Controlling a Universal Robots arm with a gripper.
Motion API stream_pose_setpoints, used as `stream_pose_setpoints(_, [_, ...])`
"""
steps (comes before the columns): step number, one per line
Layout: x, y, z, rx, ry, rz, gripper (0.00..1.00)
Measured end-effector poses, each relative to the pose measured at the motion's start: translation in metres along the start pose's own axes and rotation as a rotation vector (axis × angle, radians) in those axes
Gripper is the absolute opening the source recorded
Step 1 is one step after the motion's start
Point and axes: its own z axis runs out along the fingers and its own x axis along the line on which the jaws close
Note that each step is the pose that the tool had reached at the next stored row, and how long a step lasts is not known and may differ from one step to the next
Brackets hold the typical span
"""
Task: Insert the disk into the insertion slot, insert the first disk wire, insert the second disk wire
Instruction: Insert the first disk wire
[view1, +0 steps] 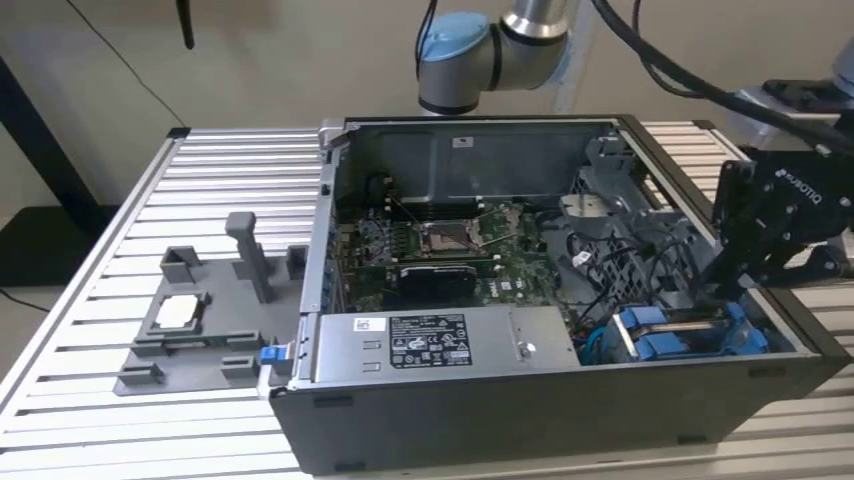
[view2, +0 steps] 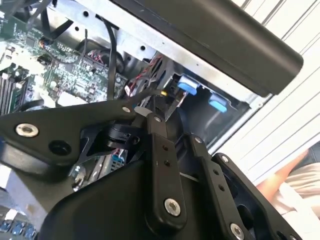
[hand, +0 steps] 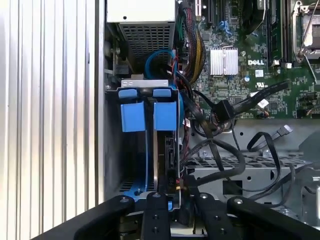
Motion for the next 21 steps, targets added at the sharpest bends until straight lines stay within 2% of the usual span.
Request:
stream_pose_setpoints(13, [0.0, 0.0056, -0.0569, 0.0, 0.0001, 0.0, 0.27])
stream_pose_setpoints(17, [0.0, 0.0066, -0.0655, 0.0, 0.0, 0.0, 0.27])
stream_pose_setpoints(21, [0.0, 0.0069, -0.0669, 0.0001, 0.0, 0.0, 0.27])
